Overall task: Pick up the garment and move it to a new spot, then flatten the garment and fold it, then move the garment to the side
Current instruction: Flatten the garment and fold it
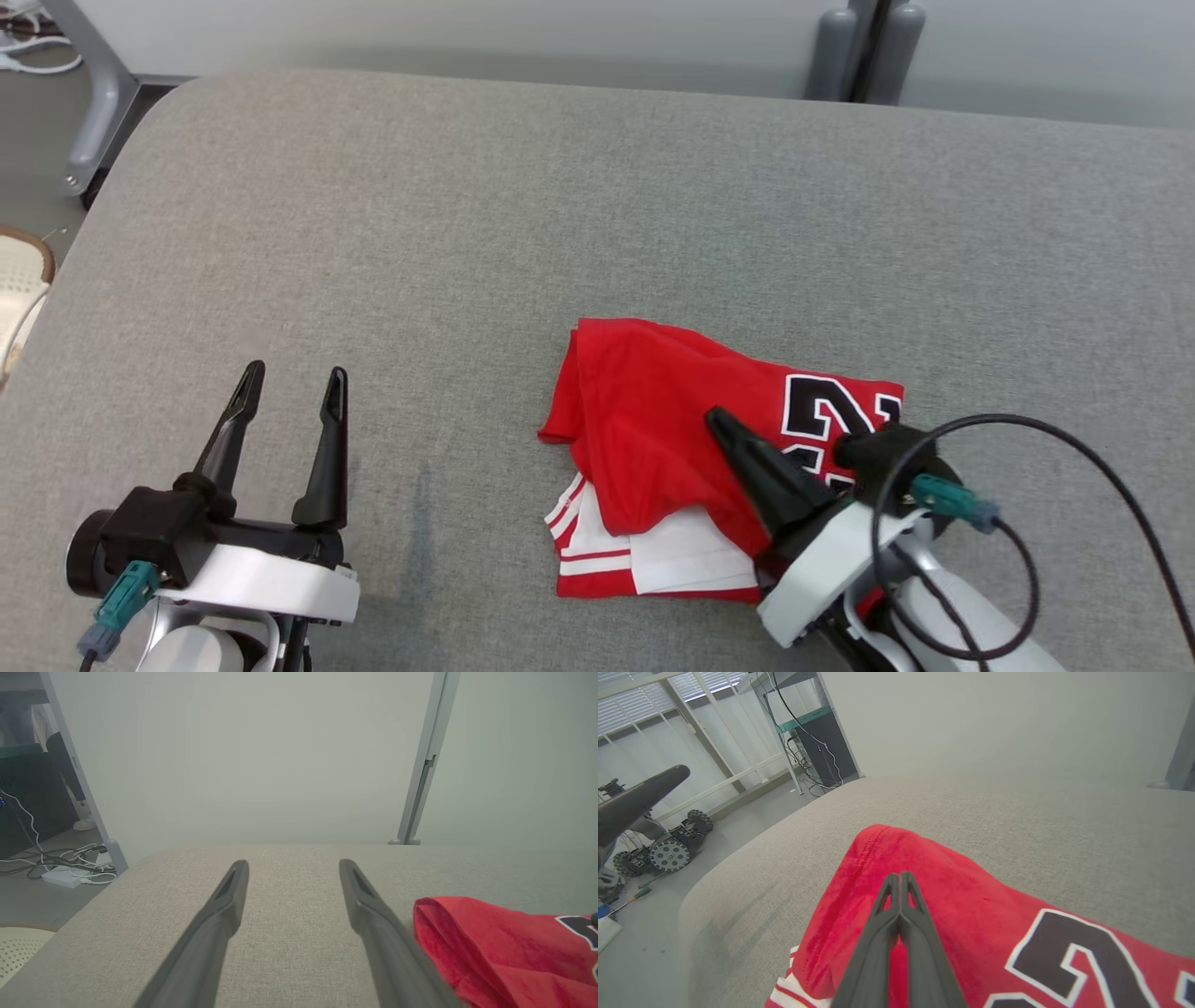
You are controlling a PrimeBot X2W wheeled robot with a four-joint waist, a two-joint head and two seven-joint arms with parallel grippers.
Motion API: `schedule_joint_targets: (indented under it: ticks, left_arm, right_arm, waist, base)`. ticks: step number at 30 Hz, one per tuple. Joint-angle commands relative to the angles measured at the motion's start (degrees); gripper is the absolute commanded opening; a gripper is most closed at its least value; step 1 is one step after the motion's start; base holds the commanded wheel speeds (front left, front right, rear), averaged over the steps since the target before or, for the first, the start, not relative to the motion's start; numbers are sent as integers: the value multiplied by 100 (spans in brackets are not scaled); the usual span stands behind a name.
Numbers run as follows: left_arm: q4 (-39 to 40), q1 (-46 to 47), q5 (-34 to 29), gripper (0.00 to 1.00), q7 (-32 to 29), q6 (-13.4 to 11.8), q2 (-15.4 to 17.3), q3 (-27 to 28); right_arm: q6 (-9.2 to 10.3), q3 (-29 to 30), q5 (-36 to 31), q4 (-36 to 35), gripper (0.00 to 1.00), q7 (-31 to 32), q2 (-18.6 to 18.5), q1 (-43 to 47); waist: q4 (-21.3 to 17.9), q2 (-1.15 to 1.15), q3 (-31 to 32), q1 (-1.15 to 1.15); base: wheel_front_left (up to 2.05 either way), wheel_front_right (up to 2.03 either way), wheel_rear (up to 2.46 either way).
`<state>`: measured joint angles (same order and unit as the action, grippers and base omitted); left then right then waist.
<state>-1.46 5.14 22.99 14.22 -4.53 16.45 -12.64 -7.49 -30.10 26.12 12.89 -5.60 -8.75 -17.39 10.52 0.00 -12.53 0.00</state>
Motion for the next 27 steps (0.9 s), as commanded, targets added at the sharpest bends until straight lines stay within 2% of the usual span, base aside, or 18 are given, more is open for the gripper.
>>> schedule_joint_targets:
  ticks: [1, 13, 27]
  left_arm:
    - [-55, 126, -34, 100, 45, 22, -26, 8]
    - [-198, 233, -84, 100, 80, 87, -147, 22]
    - [-315, 308, -137, 100, 90, 176, -202, 56]
  right_arm:
    - [-1, -455, 193, 270, 0, -131, -35, -252]
    - [-1, -1732, 923, 1351, 0, -373, -178, -865]
    - [-19, -2939, 1761, 1763, 0, -535, -25, -1294]
  waist:
    - [102, 0, -94, 0]
    - [188, 0, -202, 0]
    - [238, 0, -290, 0]
  base:
    - [0, 0, 0]
    - [0, 0, 0]
    - [0, 0, 0]
